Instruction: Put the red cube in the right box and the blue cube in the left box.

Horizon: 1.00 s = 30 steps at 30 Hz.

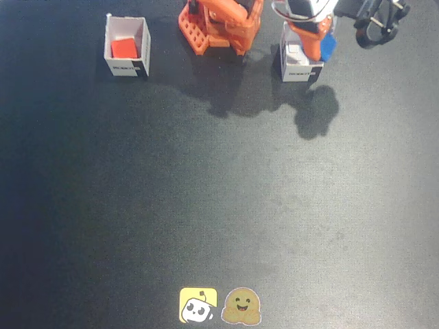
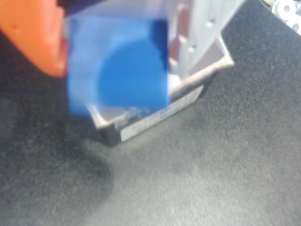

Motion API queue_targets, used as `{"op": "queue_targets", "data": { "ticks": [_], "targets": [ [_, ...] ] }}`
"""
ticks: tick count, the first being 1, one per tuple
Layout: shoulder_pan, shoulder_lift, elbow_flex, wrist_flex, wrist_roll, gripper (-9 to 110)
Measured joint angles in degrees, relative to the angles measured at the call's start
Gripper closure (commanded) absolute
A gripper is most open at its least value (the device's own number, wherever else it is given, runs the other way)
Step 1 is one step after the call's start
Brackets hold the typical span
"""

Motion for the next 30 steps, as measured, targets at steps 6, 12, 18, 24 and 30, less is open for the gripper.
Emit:
{"op": "queue_targets", "data": {
  "ticks": [6, 12, 18, 24, 30],
  "targets": [
    [0.0, 2.55, 0.97, 0.0, 0.0, 90],
    [0.0, 2.99, 1.41, 0.0, 0.0, 96],
    [0.53, 2.99, 1.41, 0.09, 0.62, 97],
    [3.16, 2.9, 1.41, 0.53, 0.62, 99],
    [6.5, 0.62, -2.02, 0.62, -0.7, 99]
  ]
}}
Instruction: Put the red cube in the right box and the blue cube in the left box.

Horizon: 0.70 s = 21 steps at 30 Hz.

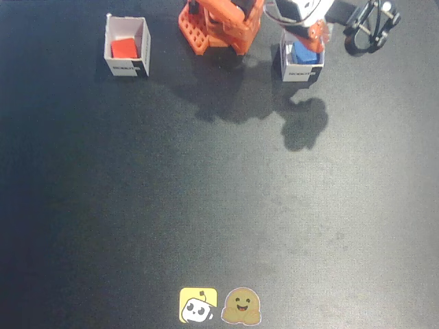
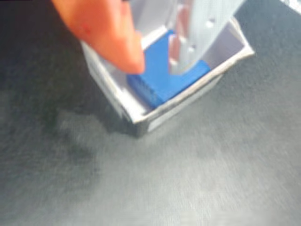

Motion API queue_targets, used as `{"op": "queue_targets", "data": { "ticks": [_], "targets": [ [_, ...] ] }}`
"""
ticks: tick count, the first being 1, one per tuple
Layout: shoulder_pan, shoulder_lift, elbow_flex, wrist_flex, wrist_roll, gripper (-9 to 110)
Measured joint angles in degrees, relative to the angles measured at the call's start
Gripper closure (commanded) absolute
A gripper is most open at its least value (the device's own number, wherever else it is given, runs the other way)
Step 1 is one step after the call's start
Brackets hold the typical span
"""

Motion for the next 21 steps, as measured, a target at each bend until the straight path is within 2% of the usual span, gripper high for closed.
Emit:
{"op": "queue_targets", "data": {
  "ticks": [11, 21],
  "targets": [
    [4.13, -9.23, -8.26, -2.11, 0.09, 100],
    [12.04, -15.03, -11.25, -6.06, 5.71, 100]
  ]
}}
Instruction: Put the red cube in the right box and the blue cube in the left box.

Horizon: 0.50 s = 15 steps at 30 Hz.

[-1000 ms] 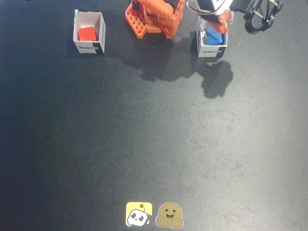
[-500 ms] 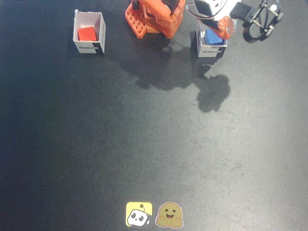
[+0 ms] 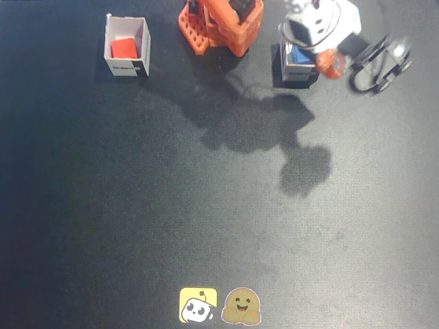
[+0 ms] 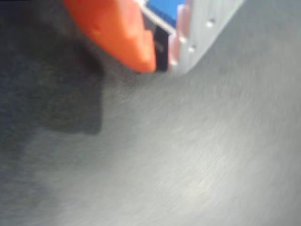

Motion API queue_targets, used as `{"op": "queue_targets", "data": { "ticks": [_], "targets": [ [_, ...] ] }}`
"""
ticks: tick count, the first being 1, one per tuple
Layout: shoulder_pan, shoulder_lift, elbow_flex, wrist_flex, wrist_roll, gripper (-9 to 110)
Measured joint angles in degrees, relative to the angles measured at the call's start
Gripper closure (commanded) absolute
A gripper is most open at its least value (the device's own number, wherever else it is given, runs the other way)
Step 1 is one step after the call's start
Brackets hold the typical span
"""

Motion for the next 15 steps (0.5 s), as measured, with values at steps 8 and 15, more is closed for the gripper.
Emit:
{"op": "queue_targets", "data": {
  "ticks": [8, 15],
  "targets": [
    [15.03, -0.09, 0.0, 0.09, 0.88, 101],
    [31.2, 2.11, 0.0, 3.87, -3.43, 100]
  ]
}}
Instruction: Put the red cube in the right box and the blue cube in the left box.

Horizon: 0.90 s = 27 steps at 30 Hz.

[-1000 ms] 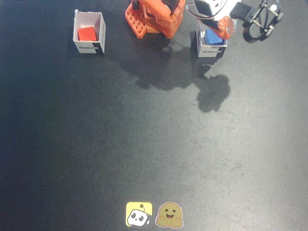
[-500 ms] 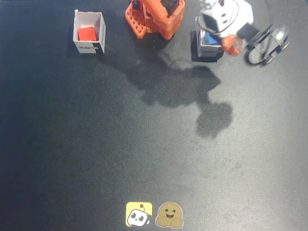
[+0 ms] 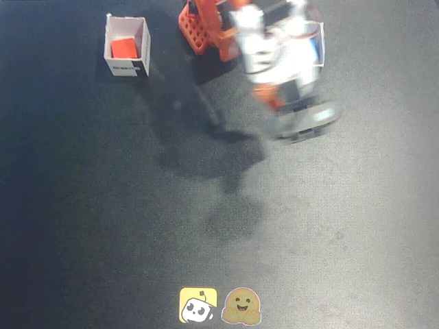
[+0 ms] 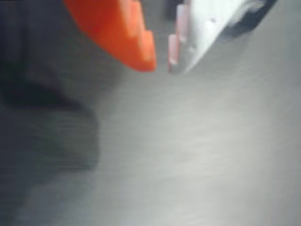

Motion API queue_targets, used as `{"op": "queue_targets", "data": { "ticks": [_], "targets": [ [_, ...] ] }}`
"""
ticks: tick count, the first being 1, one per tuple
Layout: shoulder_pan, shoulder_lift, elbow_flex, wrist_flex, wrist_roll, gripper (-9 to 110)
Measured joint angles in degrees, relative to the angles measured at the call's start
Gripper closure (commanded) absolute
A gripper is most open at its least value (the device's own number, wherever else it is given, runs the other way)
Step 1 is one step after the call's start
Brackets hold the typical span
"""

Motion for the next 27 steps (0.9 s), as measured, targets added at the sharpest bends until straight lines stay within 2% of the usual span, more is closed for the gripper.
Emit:
{"op": "queue_targets", "data": {
  "ticks": [5, 15, 27],
  "targets": [
    [10.2, 3.52, 0.09, 2.81, -2.29, 100],
    [21.53, 13.18, 6.33, 4.92, -5.36, 100],
    [25.22, 24.96, 13.45, 7.29, -10.63, 100]
  ]
}}
